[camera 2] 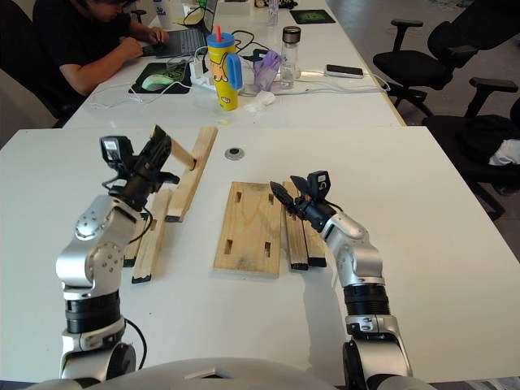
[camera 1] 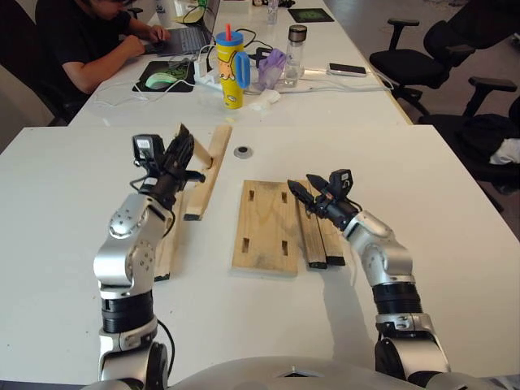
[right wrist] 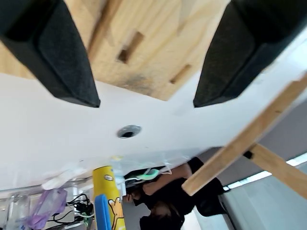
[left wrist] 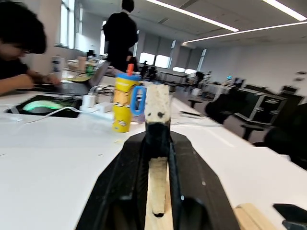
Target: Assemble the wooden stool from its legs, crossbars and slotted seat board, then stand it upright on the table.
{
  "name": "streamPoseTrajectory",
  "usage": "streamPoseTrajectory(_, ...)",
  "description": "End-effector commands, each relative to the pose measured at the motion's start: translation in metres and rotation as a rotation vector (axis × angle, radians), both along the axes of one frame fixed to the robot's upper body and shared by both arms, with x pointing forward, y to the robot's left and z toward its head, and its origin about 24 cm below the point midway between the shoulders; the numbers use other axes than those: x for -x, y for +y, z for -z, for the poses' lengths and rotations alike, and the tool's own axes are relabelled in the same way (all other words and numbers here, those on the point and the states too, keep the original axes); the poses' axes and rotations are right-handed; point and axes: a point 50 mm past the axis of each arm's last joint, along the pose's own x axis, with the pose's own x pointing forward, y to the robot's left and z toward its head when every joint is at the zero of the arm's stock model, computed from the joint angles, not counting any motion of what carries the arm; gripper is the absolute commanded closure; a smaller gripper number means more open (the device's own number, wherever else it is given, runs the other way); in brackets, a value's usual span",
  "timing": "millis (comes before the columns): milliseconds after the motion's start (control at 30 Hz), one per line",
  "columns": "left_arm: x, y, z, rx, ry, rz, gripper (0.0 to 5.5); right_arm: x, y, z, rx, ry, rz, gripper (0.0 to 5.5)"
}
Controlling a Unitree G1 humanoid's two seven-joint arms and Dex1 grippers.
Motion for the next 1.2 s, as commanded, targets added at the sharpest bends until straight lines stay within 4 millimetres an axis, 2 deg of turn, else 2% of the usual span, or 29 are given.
streamPoseTrajectory(33,-0.010,0.007,-0.020,0.116,-0.002,0.213,5.09,0.006,-0.009,-0.022,-0.263,0.061,-0.192,1.26)
streamPoseTrajectory(167,-0.012,0.011,-0.035,0.239,0.023,0.391,5.09,0.009,-0.021,-0.038,-0.454,0.086,-0.276,0.75)
streamPoseTrajectory(300,-0.009,0.001,-0.038,0.329,0.071,0.588,5.09,0.009,-0.030,-0.040,-0.551,0.099,-0.279,0.14)
streamPoseTrajectory(533,-0.003,-0.007,-0.036,0.431,0.146,0.737,5.09,0.013,-0.022,-0.055,-0.618,0.073,-0.385,0.10)
streamPoseTrajectory(833,0.005,-0.016,-0.019,0.524,0.279,0.861,5.09,0.020,-0.018,-0.059,-0.701,0.061,-0.469,0.10)
streamPoseTrajectory(867,0.006,-0.017,-0.017,0.533,0.291,0.868,5.09,0.020,-0.019,-0.059,-0.712,0.067,-0.468,0.39)
streamPoseTrajectory(1200,0.005,-0.010,-0.017,0.618,0.309,0.858,5.09,0.028,-0.021,-0.059,-0.696,0.071,-0.541,1.73)
